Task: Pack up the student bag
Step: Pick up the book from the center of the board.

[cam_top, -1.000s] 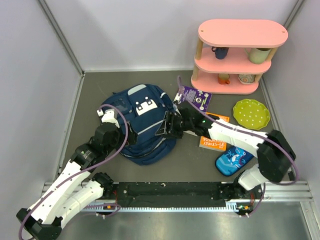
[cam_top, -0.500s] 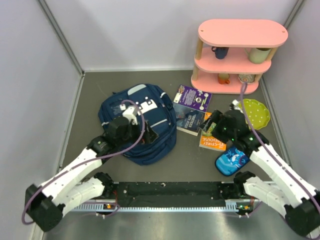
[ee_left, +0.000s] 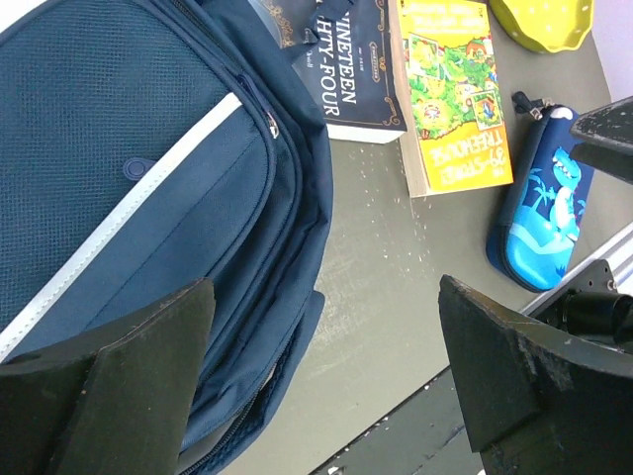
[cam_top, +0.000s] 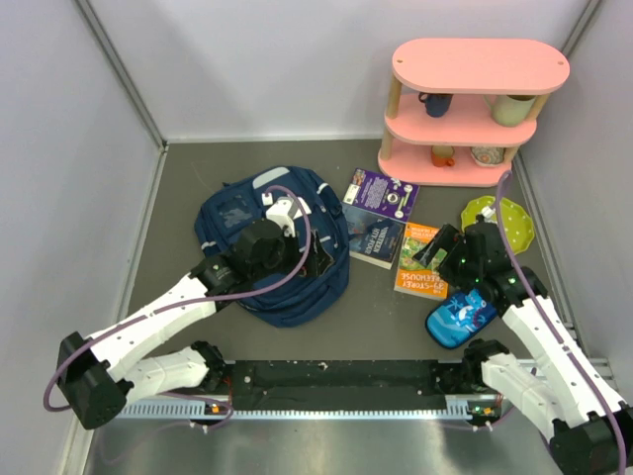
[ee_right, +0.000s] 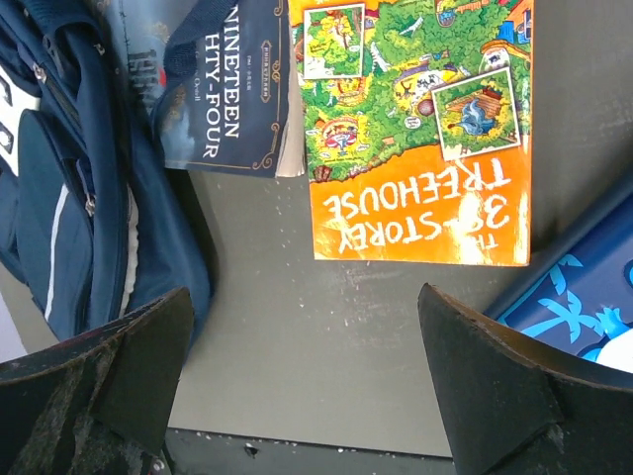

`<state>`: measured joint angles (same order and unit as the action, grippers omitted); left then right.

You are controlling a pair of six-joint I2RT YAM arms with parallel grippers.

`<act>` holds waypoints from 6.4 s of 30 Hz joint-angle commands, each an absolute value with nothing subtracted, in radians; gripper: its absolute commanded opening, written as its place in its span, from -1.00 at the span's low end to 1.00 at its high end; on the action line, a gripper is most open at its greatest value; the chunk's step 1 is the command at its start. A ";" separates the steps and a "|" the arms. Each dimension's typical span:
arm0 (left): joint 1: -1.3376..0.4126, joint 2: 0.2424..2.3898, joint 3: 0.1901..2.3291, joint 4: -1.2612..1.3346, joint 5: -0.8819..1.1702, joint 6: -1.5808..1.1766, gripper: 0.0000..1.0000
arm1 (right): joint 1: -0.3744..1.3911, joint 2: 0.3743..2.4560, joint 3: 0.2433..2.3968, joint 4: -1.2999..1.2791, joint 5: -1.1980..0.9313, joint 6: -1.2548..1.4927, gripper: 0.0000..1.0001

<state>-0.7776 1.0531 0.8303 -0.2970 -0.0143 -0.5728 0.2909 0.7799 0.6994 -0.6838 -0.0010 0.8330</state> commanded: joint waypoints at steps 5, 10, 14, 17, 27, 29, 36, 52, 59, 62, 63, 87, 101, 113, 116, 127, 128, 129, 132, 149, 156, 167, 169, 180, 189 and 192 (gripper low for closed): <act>-0.779 1.006 0.851 -0.160 0.049 -0.584 0.92 | 0.242 0.822 0.755 -0.707 -0.003 0.789 0.93; -0.795 1.153 0.903 -0.046 0.176 -0.614 0.89 | 0.192 0.916 0.779 -0.701 -0.003 0.746 0.93; -0.860 1.310 0.986 -0.020 0.213 -0.611 0.94 | 0.094 0.969 0.770 -0.669 -0.021 0.715 0.94; -0.903 1.425 1.031 0.038 0.247 -0.632 0.96 | 0.020 1.006 0.729 -0.612 -0.106 0.706 0.94; -0.936 1.800 1.228 0.137 0.342 -0.683 0.94 | -0.115 1.169 0.689 -0.472 -0.249 0.670 0.93; -0.942 1.833 1.253 0.140 0.353 -0.690 0.94 | -0.126 1.186 0.684 -0.453 -0.253 0.666 0.93; -0.942 1.948 1.314 0.137 0.348 -0.712 0.92 | -0.155 1.262 0.684 -0.391 -0.307 0.658 0.91; -0.948 2.097 1.388 0.110 0.325 -0.772 0.85 | -0.158 1.382 0.695 -0.347 -0.344 0.618 0.82; -0.950 2.134 1.422 0.166 0.385 -0.804 0.56 | -0.158 1.416 0.675 -0.304 -0.391 0.617 0.64; -0.950 2.111 1.420 0.178 0.388 -0.811 0.44 | -0.156 1.414 0.664 -0.293 -0.406 0.614 0.48; -0.951 2.105 1.420 0.184 0.388 -0.811 0.41 | -0.158 1.414 0.660 -0.290 -0.410 0.614 0.45; -0.953 2.088 1.485 0.097 0.357 -0.812 -0.15 | -0.158 1.401 0.618 -0.272 -0.443 0.615 0.22; -0.953 2.094 1.509 0.097 0.403 -0.746 -1.00 | -0.158 1.358 0.666 -0.302 -0.456 0.611 0.42; -0.931 1.836 1.430 0.130 0.367 -0.586 -1.00 | -0.288 1.166 0.727 -0.367 -0.641 0.581 0.78; -0.920 1.784 1.401 0.144 0.368 -0.583 -1.00 | -0.288 1.120 0.736 -0.364 -0.727 0.569 0.80; -0.885 1.637 1.261 0.281 0.469 -0.587 -1.00 | -0.287 1.017 0.637 -0.067 -0.984 0.730 0.82; -0.881 1.632 1.250 0.316 0.480 -0.595 -1.00 | -0.284 1.012 0.614 -0.033 -1.002 0.753 0.82; -0.877 1.625 1.230 0.337 0.504 -0.597 -1.00 | -0.281 1.009 0.611 -0.017 -1.011 0.774 0.82; -0.873 1.614 1.200 0.420 0.555 -0.607 -1.00 | -0.256 1.012 0.617 -0.026 -1.000 0.767 0.82; -0.854 1.548 1.111 0.594 0.637 -0.652 -1.00 | -0.160 1.078 0.615 -0.035 -0.902 0.744 0.83; -0.850 1.546 1.077 0.705 0.658 -0.695 -1.00 | -0.160 1.086 0.563 0.121 -0.968 0.838 0.83; -0.847 1.568 1.052 0.796 0.663 -0.739 -1.00 | -0.126 1.173 0.540 0.202 -1.009 0.882 0.81; -0.848 1.574 1.051 0.750 0.641 -0.733 -1.00 | -0.123 1.181 0.531 0.221 -0.999 0.893 0.79; -0.830 1.669 0.885 0.679 0.491 -0.850 -1.00 | -0.063 1.383 0.463 0.311 -0.850 0.893 0.63; -0.815 1.744 0.856 0.489 0.388 -0.897 -1.00 | -0.044 1.525 0.408 0.462 -0.828 0.914 0.62; -0.816 1.756 0.887 0.344 0.359 -0.873 -0.82 | -0.044 1.540 0.407 0.465 -0.828 0.910 0.63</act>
<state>-0.8234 1.7611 0.8410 0.4732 0.4423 -0.8936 -0.0547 1.5288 0.4049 0.3794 -0.8295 0.9195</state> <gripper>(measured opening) 0.056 0.811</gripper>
